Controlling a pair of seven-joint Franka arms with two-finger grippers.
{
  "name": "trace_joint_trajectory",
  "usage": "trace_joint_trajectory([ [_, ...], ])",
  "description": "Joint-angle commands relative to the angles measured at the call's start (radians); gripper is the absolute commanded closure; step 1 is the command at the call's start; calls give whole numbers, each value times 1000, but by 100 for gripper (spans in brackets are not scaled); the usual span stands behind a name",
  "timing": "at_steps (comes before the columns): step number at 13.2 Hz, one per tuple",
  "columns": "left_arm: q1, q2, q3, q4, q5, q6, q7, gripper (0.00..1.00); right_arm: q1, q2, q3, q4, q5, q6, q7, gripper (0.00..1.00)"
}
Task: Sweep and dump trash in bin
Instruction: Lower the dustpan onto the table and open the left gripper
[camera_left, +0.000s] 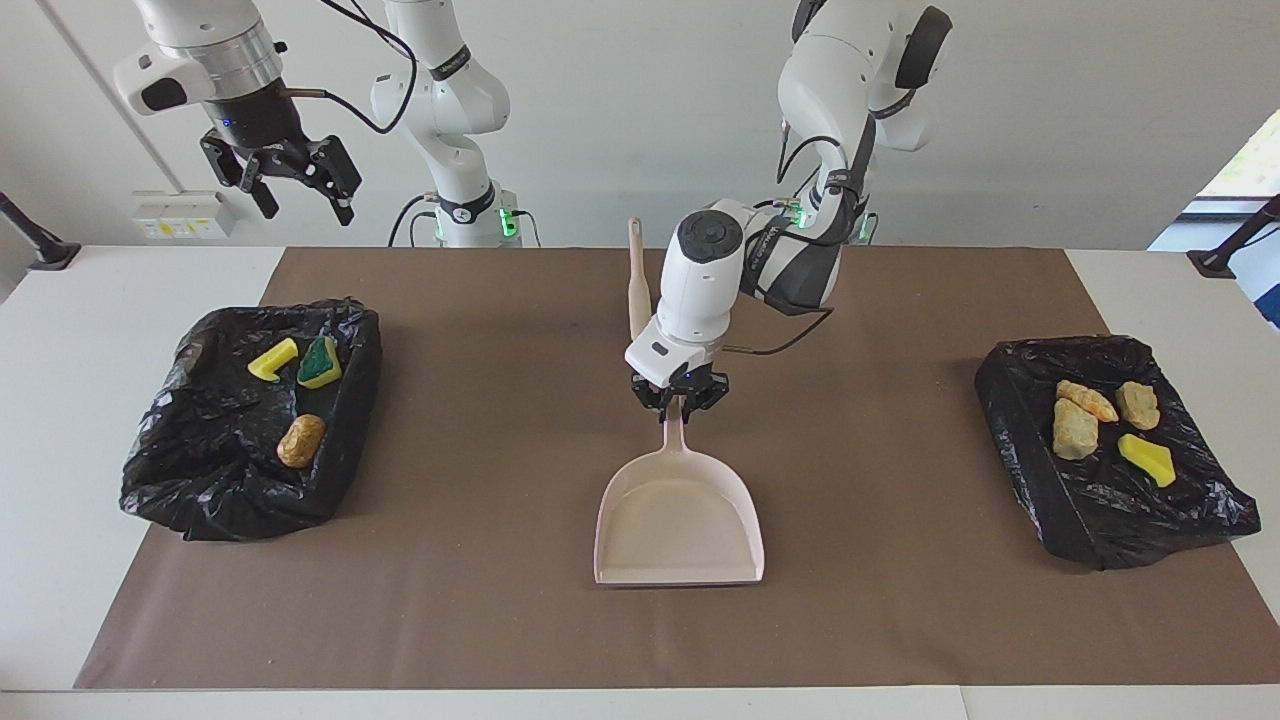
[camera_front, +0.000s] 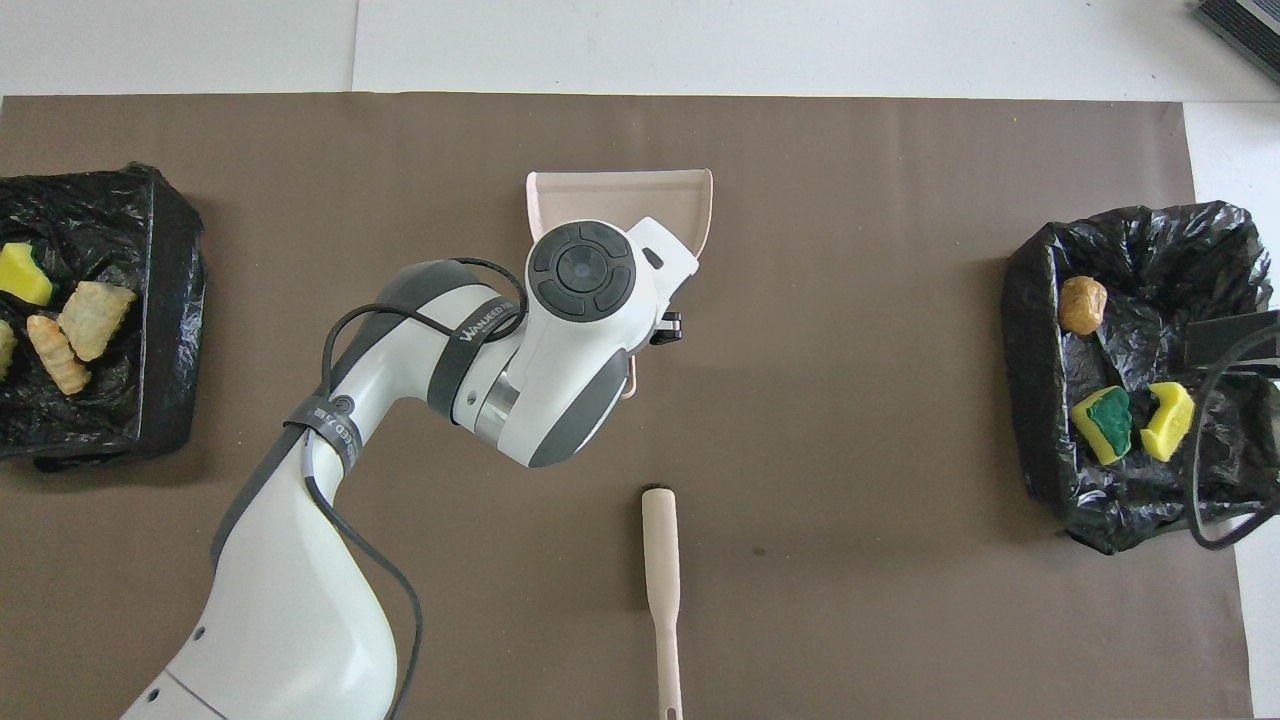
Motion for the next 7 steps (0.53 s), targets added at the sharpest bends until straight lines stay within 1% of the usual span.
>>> trace_joint_trajectory([
  [1, -39, 26, 22, 25, -15, 12, -18, 100, -5, -4, 4, -6, -2, -1, -20, 0],
  [2, -39, 26, 22, 25, -17, 12, -19, 100, -5, -4, 4, -6, 0, -1, -20, 0],
  [3, -41, 25, 22, 25, -20, 15, -26, 89, -5, -4, 4, -6, -2, -1, -20, 0],
  [5, -41, 25, 22, 25, -32, 24, -90, 65, -4, -3, 4, -6, 0, -1, -20, 0],
  [6, -42, 22, 22, 16, -32, 41, -101, 47, -2, -3, 4, -6, 0, -1, -20, 0],
  [7, -41, 21, 22, 16, -32, 41, -101, 37, -2, -3, 4, -6, -2, -1, -20, 0],
])
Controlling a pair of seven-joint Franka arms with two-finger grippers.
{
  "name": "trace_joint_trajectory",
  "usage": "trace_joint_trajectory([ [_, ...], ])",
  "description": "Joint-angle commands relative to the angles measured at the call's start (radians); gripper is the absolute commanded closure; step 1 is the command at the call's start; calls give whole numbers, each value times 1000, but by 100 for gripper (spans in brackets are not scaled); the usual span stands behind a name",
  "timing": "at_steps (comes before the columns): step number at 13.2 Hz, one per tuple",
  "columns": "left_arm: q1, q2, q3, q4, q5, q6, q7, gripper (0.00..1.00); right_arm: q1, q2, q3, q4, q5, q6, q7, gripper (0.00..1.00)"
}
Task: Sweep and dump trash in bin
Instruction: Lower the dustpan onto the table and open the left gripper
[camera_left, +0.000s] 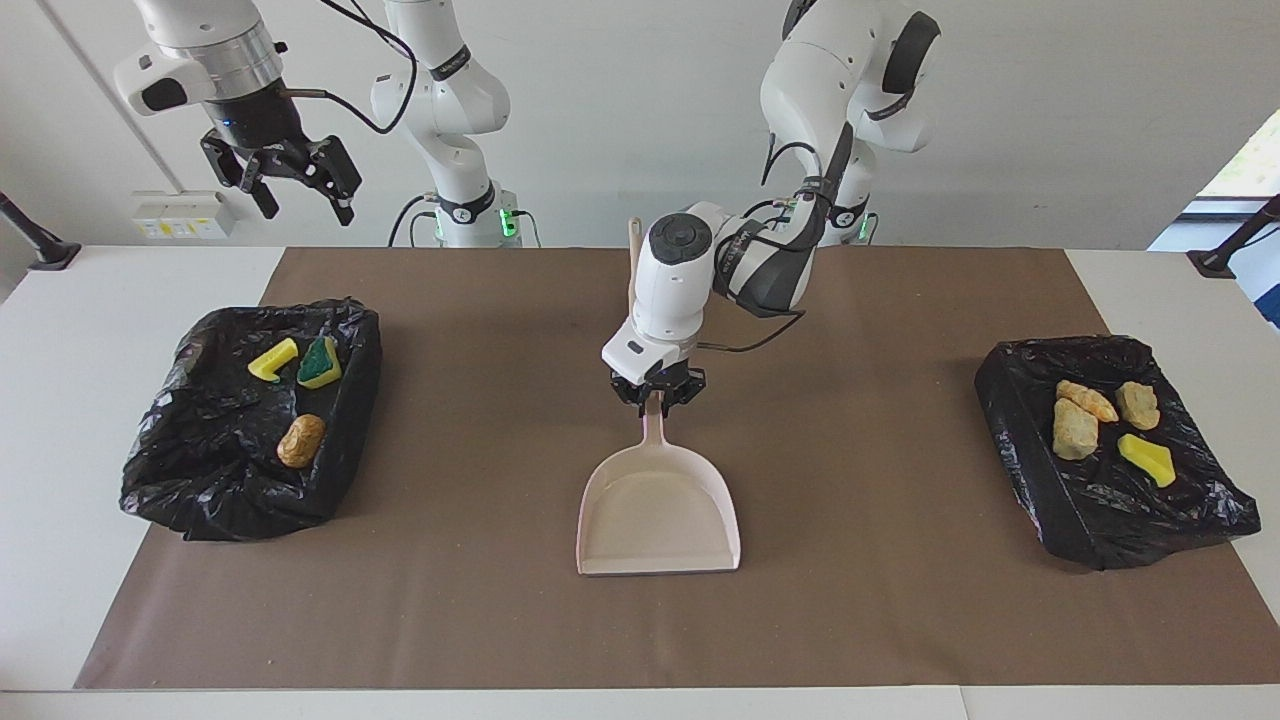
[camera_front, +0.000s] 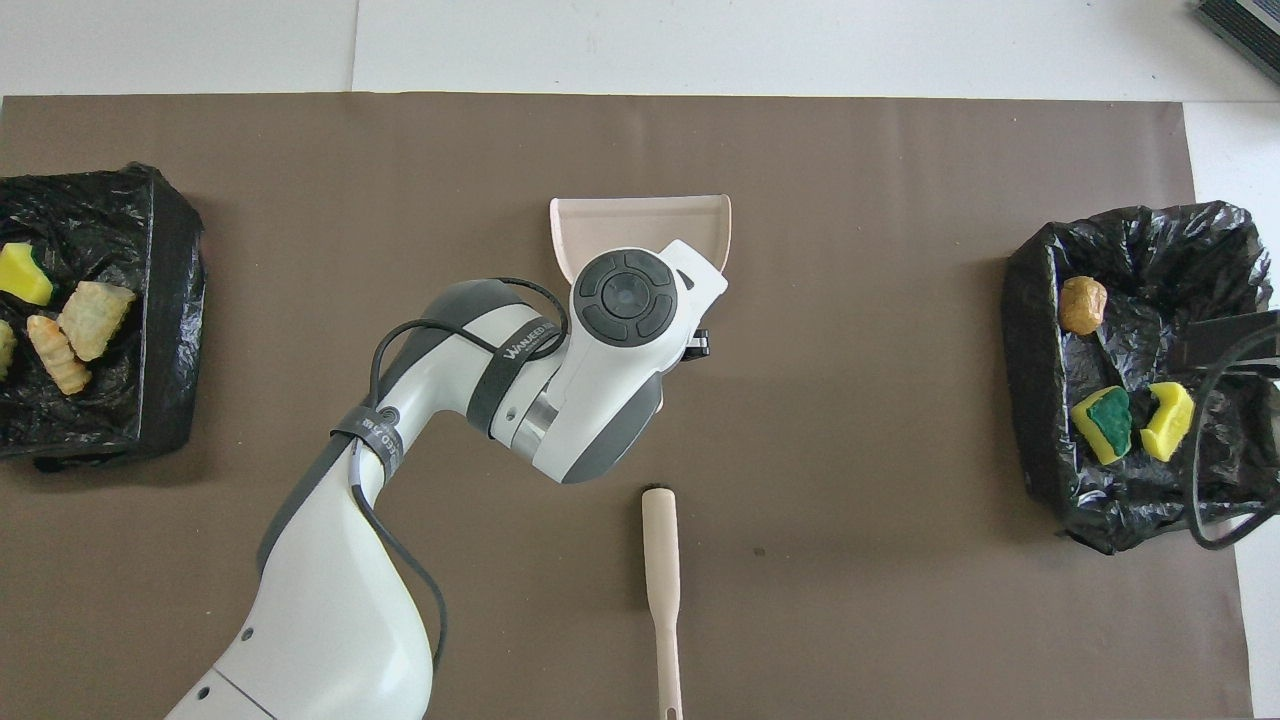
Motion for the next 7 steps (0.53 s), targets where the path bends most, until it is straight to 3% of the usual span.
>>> trace_joint_trajectory([
  [1, -8, 7, 15, 13, -16, 14, -23, 25, -4, 0, 3, -6, -11, -1, -17, 0],
  [3, -3, 2, 18, 1, -5, 7, -8, 0, -9, 0, -7, -6, -11, -1, -19, 0],
  [7, 67, -102, 29, -88, 43, -9, 114, 0, 24, 3, -12, -7, -20, -1, -14, 0],
])
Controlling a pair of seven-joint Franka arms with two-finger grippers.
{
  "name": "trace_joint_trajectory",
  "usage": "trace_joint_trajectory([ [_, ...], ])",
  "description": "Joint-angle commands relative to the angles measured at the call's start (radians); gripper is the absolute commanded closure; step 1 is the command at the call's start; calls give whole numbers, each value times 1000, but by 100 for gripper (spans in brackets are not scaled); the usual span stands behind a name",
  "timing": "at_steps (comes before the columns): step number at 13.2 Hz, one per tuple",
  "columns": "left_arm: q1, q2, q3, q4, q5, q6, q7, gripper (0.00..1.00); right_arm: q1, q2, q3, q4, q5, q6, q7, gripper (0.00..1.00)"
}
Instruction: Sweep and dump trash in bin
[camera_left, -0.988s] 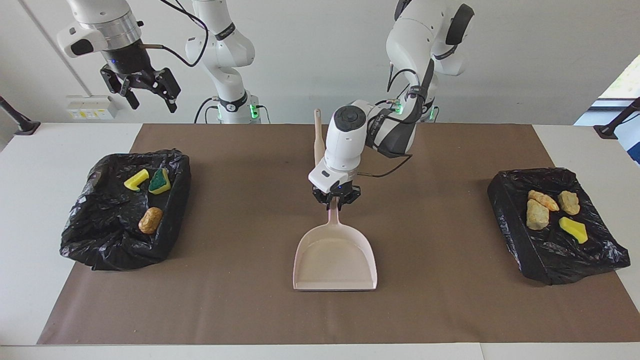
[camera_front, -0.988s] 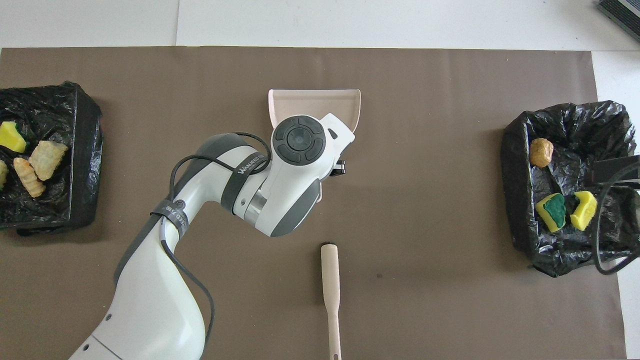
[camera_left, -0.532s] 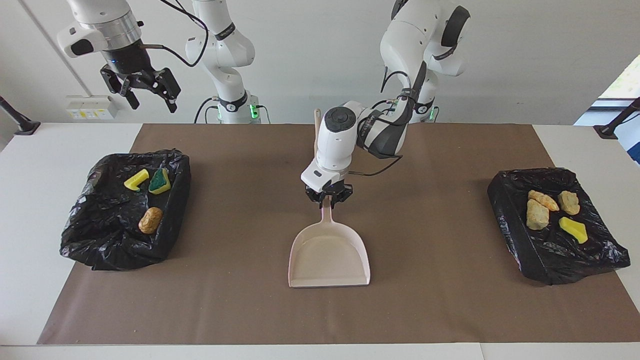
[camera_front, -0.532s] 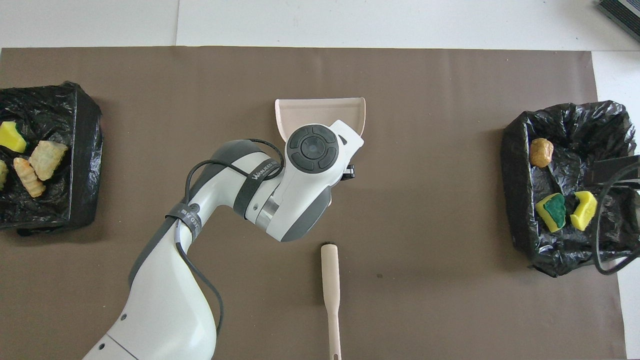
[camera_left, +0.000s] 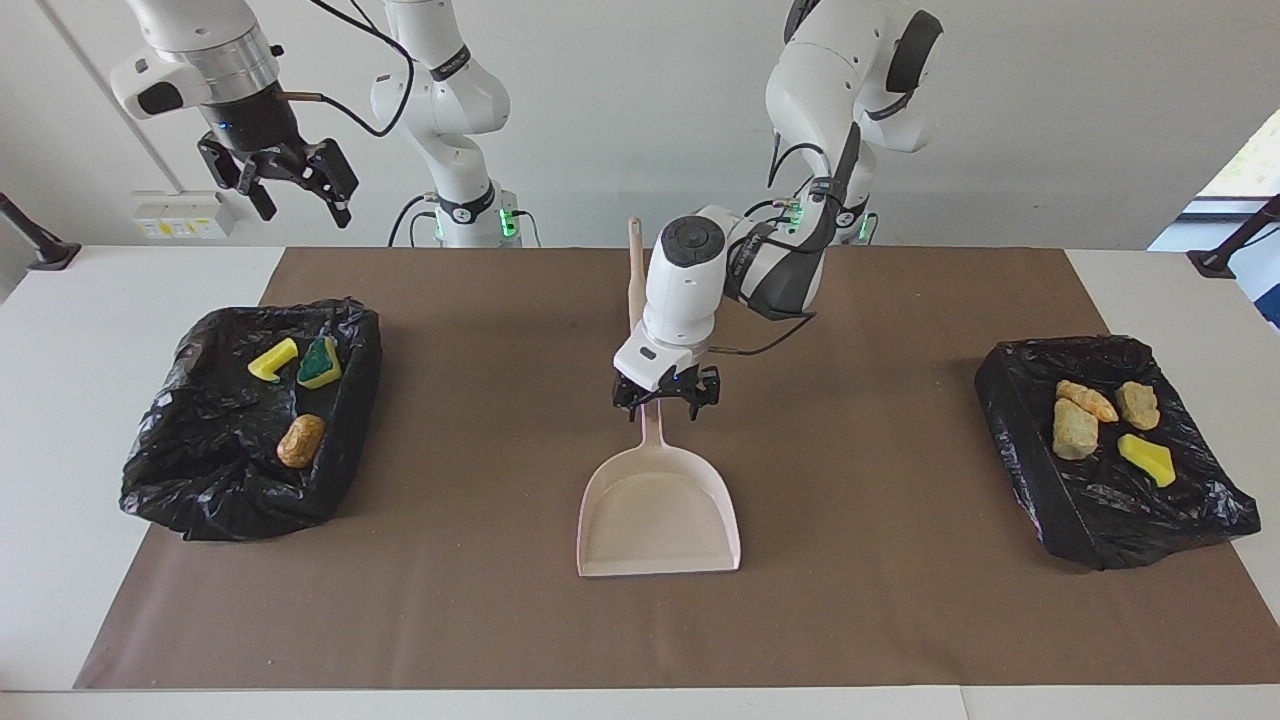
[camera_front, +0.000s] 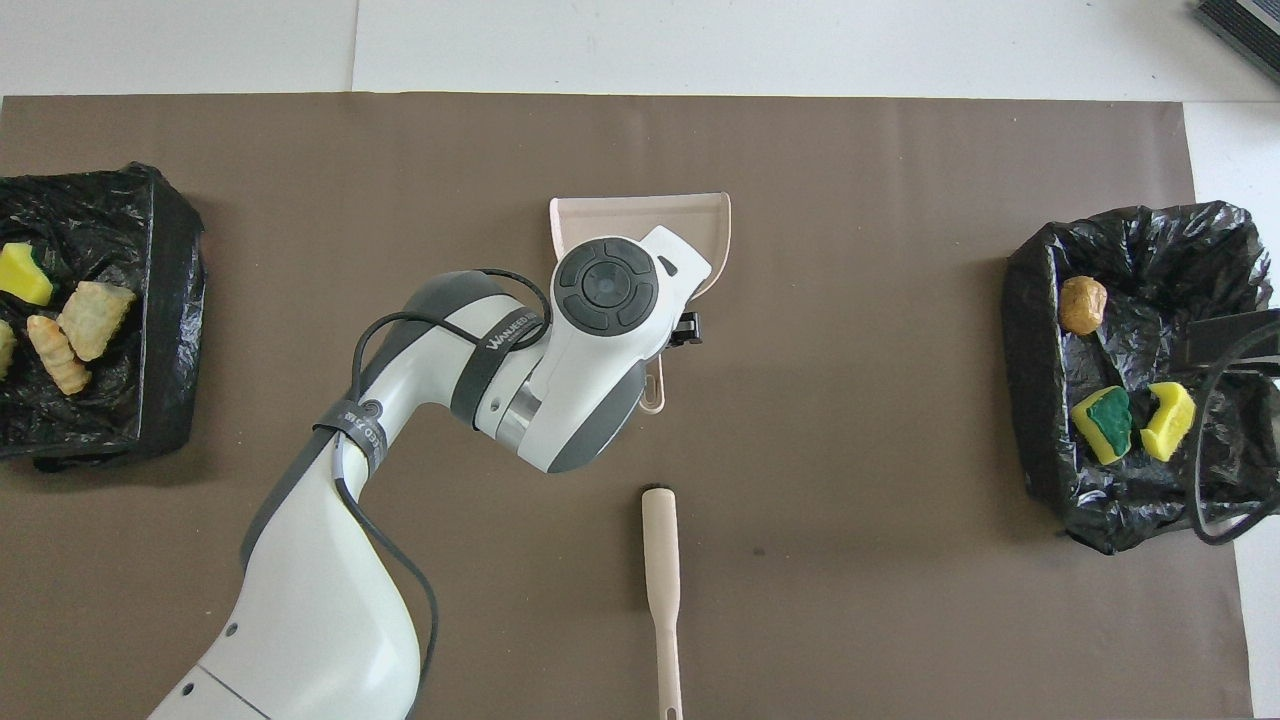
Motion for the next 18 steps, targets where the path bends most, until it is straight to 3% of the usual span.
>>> trace_joint_trajectory([
  [1, 76, -133, -1, -123, 29, -18, 130, 0, 18, -1, -6, -7, -20, -1, -14, 0],
  [4, 151, -223, 2, -159, 76, -90, 198, 0, 32, -1, -14, -7, -20, -1, -14, 0],
  [6, 205, -286, 2, -157, 104, -134, 248, 0, 89, -1, -72, -7, -22, -1, -16, 0],
  [11, 375, -469, 4, -137, 100, -271, 503, 0, 90, -5, -74, -4, -5, -1, -19, 0],
  [15, 467, -556, 13, -91, 91, -424, 658, 0, 89, -6, -68, -4, -2, -1, -19, 0],
  [18, 486, -581, 22, -57, 87, -516, 719, 0, 89, -6, -68, -4, -2, -1, -20, 0],
])
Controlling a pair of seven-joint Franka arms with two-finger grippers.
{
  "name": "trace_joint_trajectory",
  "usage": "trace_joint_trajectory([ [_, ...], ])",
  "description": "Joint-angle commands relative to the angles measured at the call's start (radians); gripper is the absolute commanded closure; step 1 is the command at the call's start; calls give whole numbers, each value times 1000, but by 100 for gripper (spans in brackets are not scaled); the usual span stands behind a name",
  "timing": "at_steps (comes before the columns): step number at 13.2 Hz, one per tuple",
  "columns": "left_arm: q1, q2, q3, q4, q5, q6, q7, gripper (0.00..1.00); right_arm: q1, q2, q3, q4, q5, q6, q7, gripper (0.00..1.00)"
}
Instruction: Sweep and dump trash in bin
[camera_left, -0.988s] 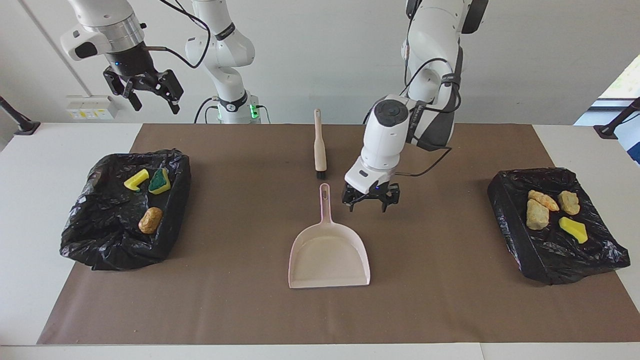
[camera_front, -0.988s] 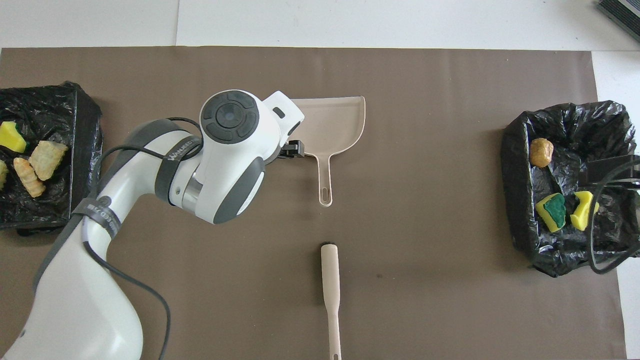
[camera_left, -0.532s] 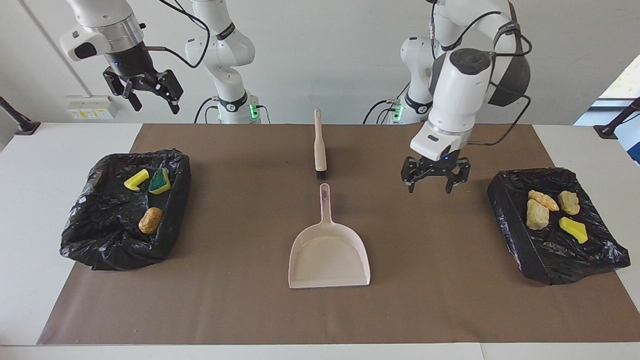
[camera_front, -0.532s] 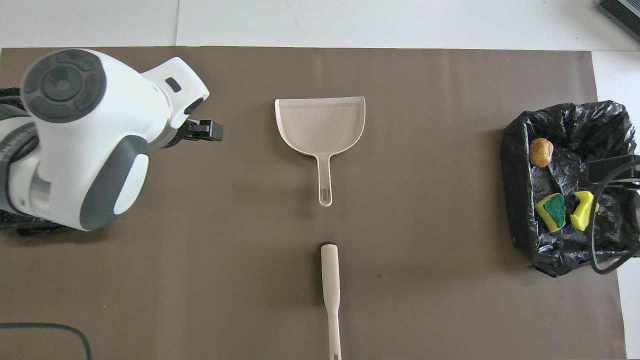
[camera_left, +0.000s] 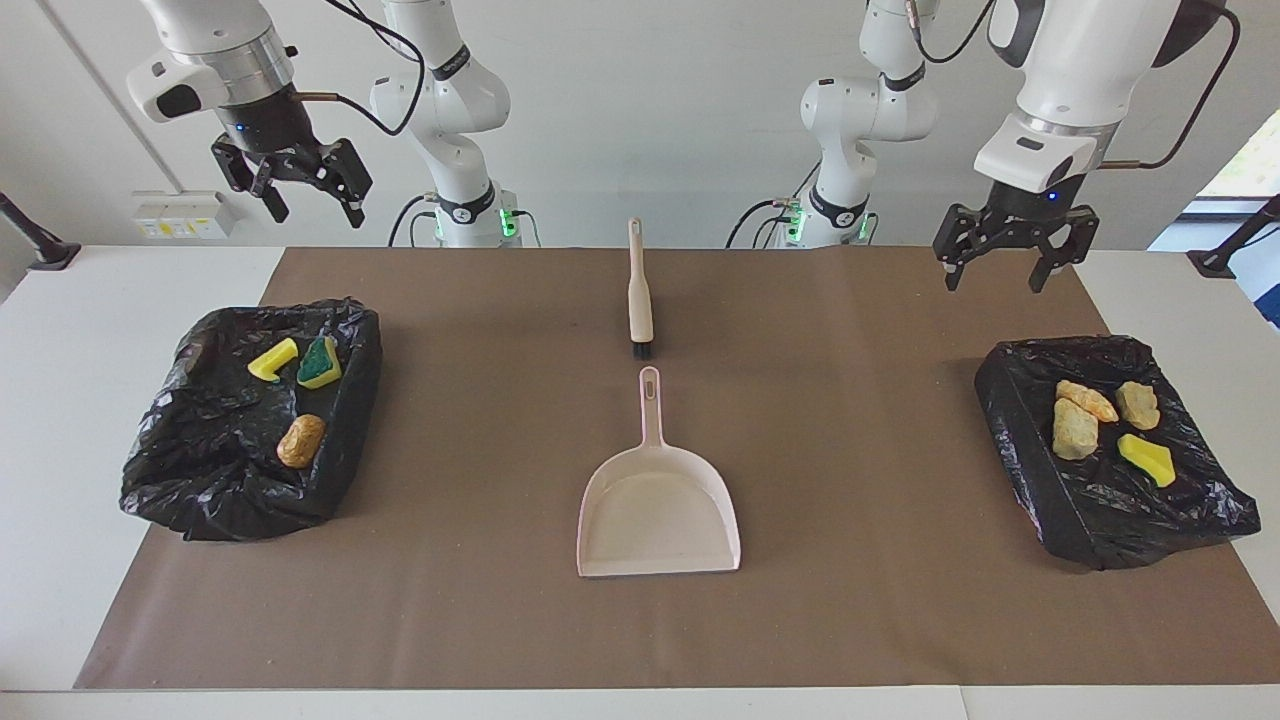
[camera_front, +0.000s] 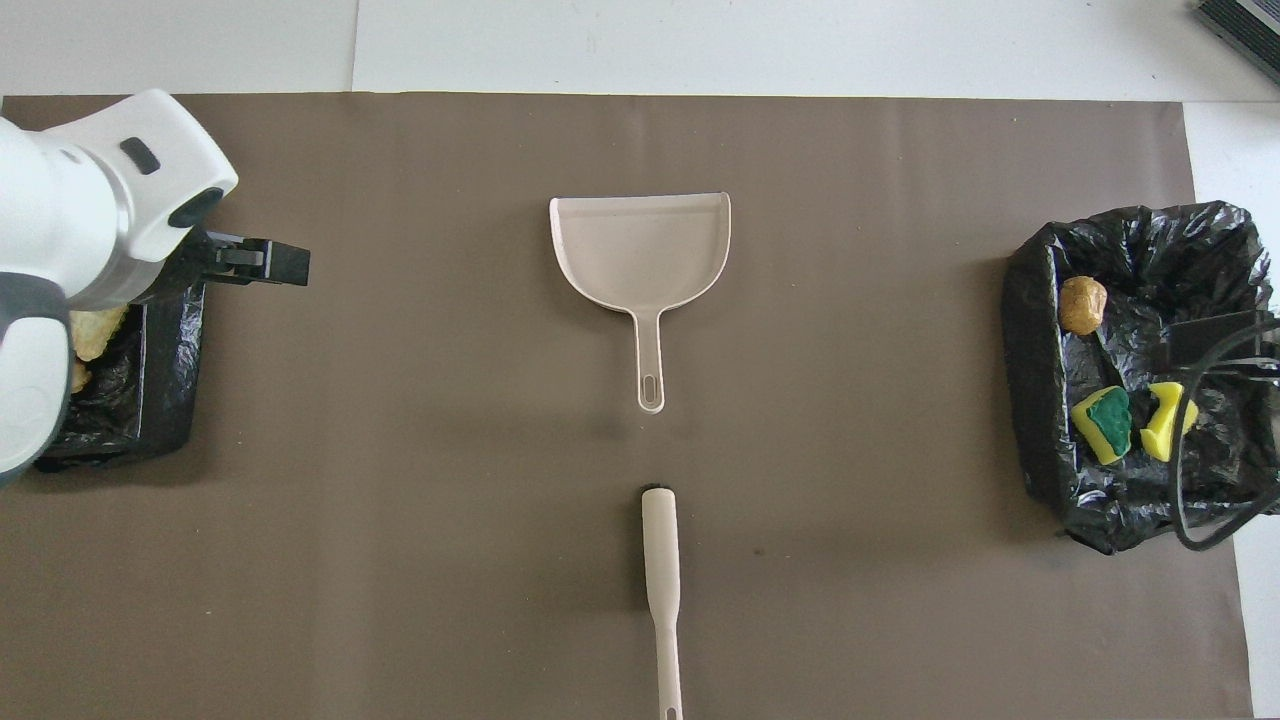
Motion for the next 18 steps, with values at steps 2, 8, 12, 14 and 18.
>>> trace_joint_trajectory([
  [2, 10, 6, 14, 63, -53, -67, 36, 0, -3, -7, 0, -4, -2, -1, -20, 0],
  [8, 58, 9, 30, 66, -87, -76, 96, 0, -10, 19, 0, 38, 2, -29, -22, 0],
  [12, 66, 9, 30, 66, -87, -75, 93, 0, -4, 40, 0, 62, 5, -44, -20, 0],
  [14, 70, 9, 31, 68, -88, -79, 78, 0, -3, 34, 0, 53, 3, -41, -22, 0],
  [18, 72, 7, 30, 65, -85, -82, 75, 0, -4, 34, 0, 52, -5, -21, -30, 0],
])
